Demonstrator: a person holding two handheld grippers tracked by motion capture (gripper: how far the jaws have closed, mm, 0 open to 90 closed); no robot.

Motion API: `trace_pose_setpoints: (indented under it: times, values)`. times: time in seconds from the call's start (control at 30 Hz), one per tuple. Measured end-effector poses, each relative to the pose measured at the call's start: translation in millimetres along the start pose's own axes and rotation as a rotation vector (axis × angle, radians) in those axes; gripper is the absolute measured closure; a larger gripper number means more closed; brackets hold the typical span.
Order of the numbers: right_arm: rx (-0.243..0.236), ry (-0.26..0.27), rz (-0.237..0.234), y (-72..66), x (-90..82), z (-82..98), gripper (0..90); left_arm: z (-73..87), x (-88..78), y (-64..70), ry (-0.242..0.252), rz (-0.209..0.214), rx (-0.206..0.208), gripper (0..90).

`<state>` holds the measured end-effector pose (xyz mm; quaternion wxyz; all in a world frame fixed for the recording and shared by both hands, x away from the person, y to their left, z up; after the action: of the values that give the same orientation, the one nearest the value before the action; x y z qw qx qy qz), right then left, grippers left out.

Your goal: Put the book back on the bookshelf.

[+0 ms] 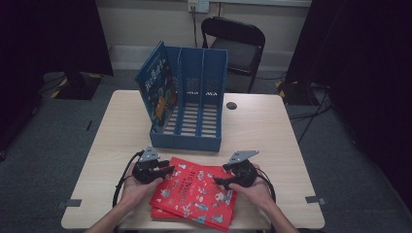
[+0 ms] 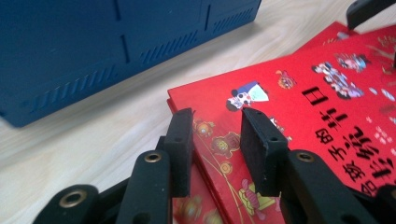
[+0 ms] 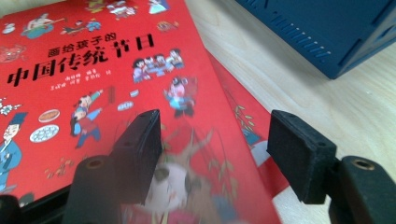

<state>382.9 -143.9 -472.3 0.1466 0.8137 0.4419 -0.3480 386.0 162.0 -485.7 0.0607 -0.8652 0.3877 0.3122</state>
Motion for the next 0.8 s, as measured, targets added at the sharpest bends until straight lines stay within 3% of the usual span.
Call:
trace_pose_setpoints:
  times: [0.33, 0.57, 0.8]
  values:
    - [-0.014, -0.002, -0.014, -1.9, -1.3, -2.4, 38.0, -21.5, 26.6, 9.4, -0.03, 0.043, 0.039, 66.6]
    - [-0.007, -0.006, -0.023, -0.4, 1.3, -2.9, 37.6, -30.5, 40.8, 15.8, -0.023, 0.055, 0.037, 66.9]
    - [-0.013, -0.012, -0.037, -2.4, 3.2, -2.9, 37.7, -30.0, 36.3, 15.2, -0.053, 0.075, 0.031, 63.3]
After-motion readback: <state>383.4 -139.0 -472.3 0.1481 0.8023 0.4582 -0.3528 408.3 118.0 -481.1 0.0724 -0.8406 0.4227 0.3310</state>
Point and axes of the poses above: each handheld gripper's, and its own axes: x roughly forward along the jaws, z roughly out of its underside, y roughly to its right, the point moved 2 cm from there along x, roughly forward along the jaws, and after that the axes turned 1 degree about z, right-handed, at the moved point
